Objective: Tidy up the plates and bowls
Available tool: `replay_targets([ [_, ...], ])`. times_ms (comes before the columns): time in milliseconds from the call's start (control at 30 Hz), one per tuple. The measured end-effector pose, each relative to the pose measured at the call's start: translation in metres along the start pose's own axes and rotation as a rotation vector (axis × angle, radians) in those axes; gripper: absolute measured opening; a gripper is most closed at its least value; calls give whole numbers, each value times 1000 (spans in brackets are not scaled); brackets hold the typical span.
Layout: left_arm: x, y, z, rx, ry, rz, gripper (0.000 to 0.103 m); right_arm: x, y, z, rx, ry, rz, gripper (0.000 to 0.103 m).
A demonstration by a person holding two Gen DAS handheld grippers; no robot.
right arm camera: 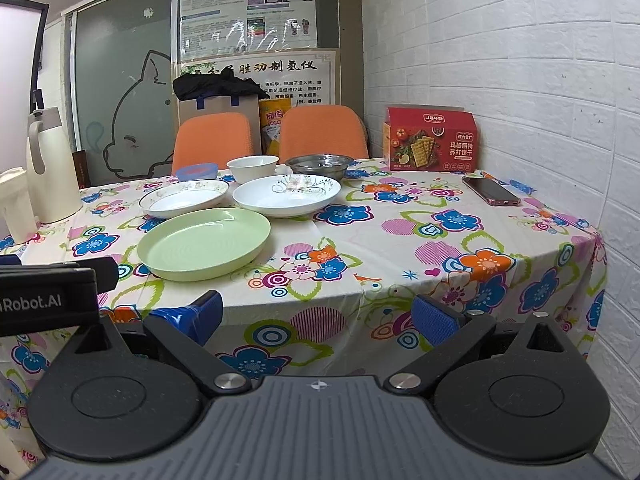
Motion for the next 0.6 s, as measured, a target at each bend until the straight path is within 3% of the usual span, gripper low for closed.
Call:
replay_targets([
  [600,-1,1,-1,11,-7,0,103,0,-1,1,-8,1,7,89],
])
Point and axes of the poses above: each gripper's, at about its wrist camera, not at the fingertips, and y roughly against the way its jaws point, z to its left, x to its underside, the point moved 7 cm from there along -y, roughly the way its jaws point, and after that the axes turned 8 degrees about -x, right-handed, at the moved point
